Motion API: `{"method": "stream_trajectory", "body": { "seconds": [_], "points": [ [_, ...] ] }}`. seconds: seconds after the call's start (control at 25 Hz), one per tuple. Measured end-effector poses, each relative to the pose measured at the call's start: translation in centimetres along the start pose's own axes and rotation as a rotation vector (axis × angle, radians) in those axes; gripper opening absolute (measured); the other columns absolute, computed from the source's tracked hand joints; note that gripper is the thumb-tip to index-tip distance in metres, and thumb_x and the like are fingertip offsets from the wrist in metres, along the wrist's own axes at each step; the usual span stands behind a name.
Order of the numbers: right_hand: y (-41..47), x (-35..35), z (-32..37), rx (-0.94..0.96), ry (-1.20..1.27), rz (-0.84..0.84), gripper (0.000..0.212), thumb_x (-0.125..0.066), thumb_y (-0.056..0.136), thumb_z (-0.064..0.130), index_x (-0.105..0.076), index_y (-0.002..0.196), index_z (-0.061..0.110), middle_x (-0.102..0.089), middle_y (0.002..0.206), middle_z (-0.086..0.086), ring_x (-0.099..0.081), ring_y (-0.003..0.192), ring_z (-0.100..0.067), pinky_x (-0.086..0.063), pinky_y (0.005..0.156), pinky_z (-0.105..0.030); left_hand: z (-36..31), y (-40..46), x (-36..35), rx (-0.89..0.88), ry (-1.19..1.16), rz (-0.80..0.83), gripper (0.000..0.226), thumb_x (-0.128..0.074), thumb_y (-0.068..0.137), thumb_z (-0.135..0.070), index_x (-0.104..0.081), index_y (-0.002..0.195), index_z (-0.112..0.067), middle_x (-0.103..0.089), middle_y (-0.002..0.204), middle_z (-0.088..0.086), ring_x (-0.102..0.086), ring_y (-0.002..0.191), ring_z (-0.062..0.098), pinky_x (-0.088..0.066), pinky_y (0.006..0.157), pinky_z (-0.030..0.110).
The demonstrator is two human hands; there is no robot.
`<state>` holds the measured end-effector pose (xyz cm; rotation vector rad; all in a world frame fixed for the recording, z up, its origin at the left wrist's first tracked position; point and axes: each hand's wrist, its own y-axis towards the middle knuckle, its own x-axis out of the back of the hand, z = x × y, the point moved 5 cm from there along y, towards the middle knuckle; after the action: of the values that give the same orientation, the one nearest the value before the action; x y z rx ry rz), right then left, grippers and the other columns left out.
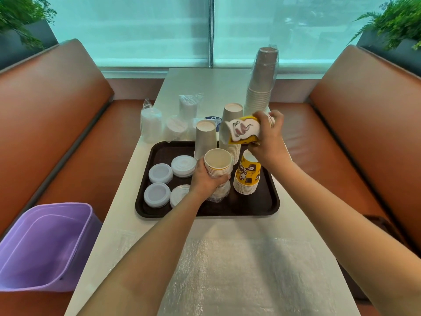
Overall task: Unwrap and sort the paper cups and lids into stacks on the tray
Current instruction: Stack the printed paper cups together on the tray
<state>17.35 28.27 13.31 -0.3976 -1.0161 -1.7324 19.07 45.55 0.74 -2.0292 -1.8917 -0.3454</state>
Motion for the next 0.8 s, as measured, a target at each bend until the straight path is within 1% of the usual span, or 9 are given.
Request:
{"method": "stream_trajectory", "body": {
  "seconds": [0.04, 0.12, 0.2, 0.28, 0.36, 0.44, 0.56, 0.68, 0.8],
  "points": [
    [-0.4, 0.0, -0.6, -0.097, 0.099, 0.009, 0.073, -0.074, 0.069, -0.004, -0.04, 0.13, 0.016, -0.026, 0.136, -0.014, -0.048, 0.113, -0.029, -0.048, 0.097, -0.039, 0.0, 0.0, 0.0, 0.002, 0.004, -0.003, 0.092, -0.084, 0.066, -0.026, -0.029, 0.14, -0.019, -0.044, 0.137, 0.001, -0.04, 0.128, 0.019, -0.033, 0.1, 0.028],
    [-1.3, -0.3, -1.5, -0.222, 0.215, 0.016, 0.072, -0.076, 0.071, 0.002, -0.039, 0.133, 0.013, -0.033, 0.131, -0.01, -0.043, 0.11, -0.016, -0.046, 0.093, -0.029, 0.0, -0.1, 0.0, -0.008, 0.006, -0.009, 0.091, -0.084, 0.067, -0.026, -0.029, 0.14, -0.018, -0.045, 0.137, 0.001, -0.04, 0.128, 0.018, -0.032, 0.1, 0.026],
    [-2.4, -1.4, -2.7, -0.31, 0.284, 0.055, 0.075, -0.078, 0.073, 0.011, -0.037, 0.136, 0.015, -0.039, 0.129, -0.007, -0.042, 0.112, -0.013, -0.043, 0.091, -0.026, -0.2, -0.3, 0.1, -0.018, 0.006, -0.019, 0.09, -0.084, 0.067, -0.024, -0.03, 0.139, -0.017, -0.045, 0.136, 0.002, -0.041, 0.127, 0.018, -0.03, 0.095, 0.022],
    [-3.4, -2.8, -4.1, -0.371, 0.302, 0.104, 0.08, -0.08, 0.072, 0.022, -0.035, 0.138, 0.02, -0.045, 0.133, -0.006, -0.044, 0.122, -0.02, -0.044, 0.099, -0.037, -0.3, -0.3, 0.0, -0.019, 0.01, -0.027, 0.089, -0.084, 0.067, -0.024, -0.031, 0.138, -0.016, -0.045, 0.136, 0.002, -0.041, 0.127, 0.018, -0.029, 0.093, 0.02],
    [-4.1, -4.0, -5.4, -0.413, 0.265, 0.139, 0.083, -0.081, 0.07, 0.03, -0.034, 0.138, 0.024, -0.047, 0.134, -0.005, -0.043, 0.127, -0.027, -0.044, 0.102, -0.05, -0.2, -0.2, 0.0, -0.018, 0.02, -0.023, 0.09, -0.084, 0.067, -0.026, -0.031, 0.138, -0.016, -0.045, 0.137, 0.002, -0.041, 0.127, 0.018, -0.029, 0.094, 0.02],
    [-4.8, -5.1, -6.8, -0.473, 0.256, 0.186, 0.084, -0.081, 0.071, 0.03, -0.033, 0.14, 0.024, -0.048, 0.136, -0.006, -0.044, 0.127, -0.029, -0.044, 0.102, -0.052, -0.1, -0.1, 0.0, -0.017, 0.024, -0.022, 0.091, -0.084, 0.066, -0.026, -0.03, 0.139, -0.017, -0.045, 0.137, 0.002, -0.04, 0.128, 0.018, -0.029, 0.095, 0.021],
    [-6.5, -6.8, -8.5, -0.569, 0.26, 0.296, 0.08, -0.077, 0.078, 0.025, -0.031, 0.143, 0.019, -0.047, 0.14, -0.007, -0.045, 0.129, -0.029, -0.041, 0.105, -0.047, 0.0, -0.1, 0.0, -0.015, 0.032, -0.02, 0.091, -0.084, 0.066, -0.026, -0.03, 0.139, -0.016, -0.044, 0.138, 0.003, -0.04, 0.128, 0.018, -0.03, 0.098, 0.023],
    [-7.3, -7.5, -9.2, -0.58, 0.282, 0.314, 0.083, -0.076, 0.078, 0.024, -0.027, 0.145, 0.019, -0.042, 0.144, -0.005, -0.041, 0.133, -0.027, -0.038, 0.108, -0.045, 0.1, 0.0, -0.1, -0.011, 0.04, -0.019, 0.093, -0.084, 0.066, -0.027, -0.028, 0.14, -0.018, -0.043, 0.139, 0.002, -0.039, 0.13, 0.018, -0.032, 0.102, 0.027],
    [-6.7, -7.0, -8.5, -0.456, 0.232, 0.173, 0.099, -0.077, 0.075, 0.036, -0.013, 0.15, 0.022, -0.023, 0.154, -0.003, -0.025, 0.142, -0.025, -0.03, 0.113, -0.047, 0.6, 0.0, -0.3, 0.012, 0.026, -0.003, 0.094, -0.084, 0.066, -0.029, -0.027, 0.141, -0.019, -0.042, 0.14, 0.001, -0.038, 0.131, 0.018, -0.032, 0.105, 0.03]
  ]
}}
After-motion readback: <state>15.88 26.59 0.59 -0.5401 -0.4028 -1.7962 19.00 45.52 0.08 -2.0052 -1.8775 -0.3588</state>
